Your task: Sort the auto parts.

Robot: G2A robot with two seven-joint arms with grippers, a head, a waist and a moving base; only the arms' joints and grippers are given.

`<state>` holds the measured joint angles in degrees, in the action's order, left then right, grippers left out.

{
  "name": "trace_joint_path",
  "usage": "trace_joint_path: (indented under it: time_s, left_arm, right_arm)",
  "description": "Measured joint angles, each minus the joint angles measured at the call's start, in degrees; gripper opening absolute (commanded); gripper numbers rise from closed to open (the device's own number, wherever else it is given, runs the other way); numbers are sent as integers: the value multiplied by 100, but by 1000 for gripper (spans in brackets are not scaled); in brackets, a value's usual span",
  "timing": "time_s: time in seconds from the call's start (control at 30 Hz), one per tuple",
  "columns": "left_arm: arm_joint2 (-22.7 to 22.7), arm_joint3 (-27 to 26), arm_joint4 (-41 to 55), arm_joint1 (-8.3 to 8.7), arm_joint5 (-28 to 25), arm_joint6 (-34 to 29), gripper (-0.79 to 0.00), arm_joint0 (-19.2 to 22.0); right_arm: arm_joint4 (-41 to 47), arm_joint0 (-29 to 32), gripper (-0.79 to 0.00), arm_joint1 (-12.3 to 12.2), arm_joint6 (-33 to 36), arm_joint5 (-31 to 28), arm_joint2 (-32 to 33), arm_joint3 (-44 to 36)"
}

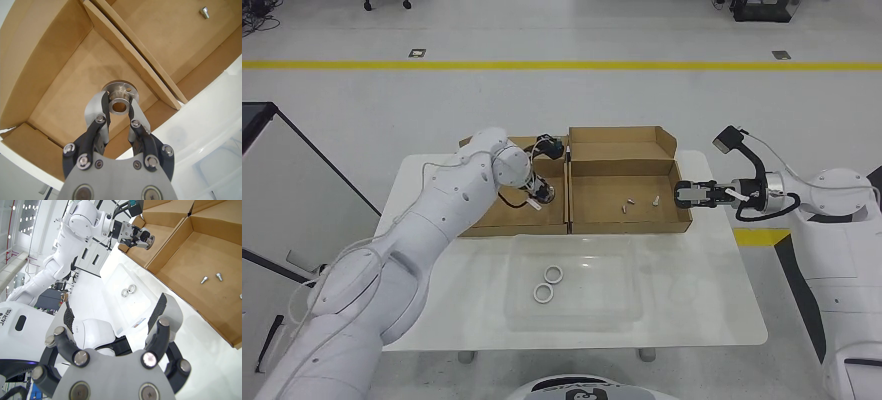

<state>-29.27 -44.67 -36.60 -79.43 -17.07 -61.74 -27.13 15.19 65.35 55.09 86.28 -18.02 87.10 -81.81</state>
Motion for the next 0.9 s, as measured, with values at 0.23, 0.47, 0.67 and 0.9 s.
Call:
trace_joint_path:
  time_s: [0.23, 0.47, 0.67, 0.9]
  left_arm:
    - [331, 674, -345, -354, 38, 511, -785, 152]
    - [603, 1399, -709, -687, 8, 791, -785, 271]
    - [724, 1877, -896, -901, -117, 882, -785, 315]
    - [769, 2290, -1006, -1080, -227, 1019, -785, 320]
  right_arm:
    - [0, 0, 0, 0, 0, 0, 0, 0]
    - [0, 0, 0, 0, 0, 0, 0, 0]
    - [0, 0, 0, 0, 0, 0, 0, 0]
    - [0, 0, 0, 0, 0, 0, 0, 0]
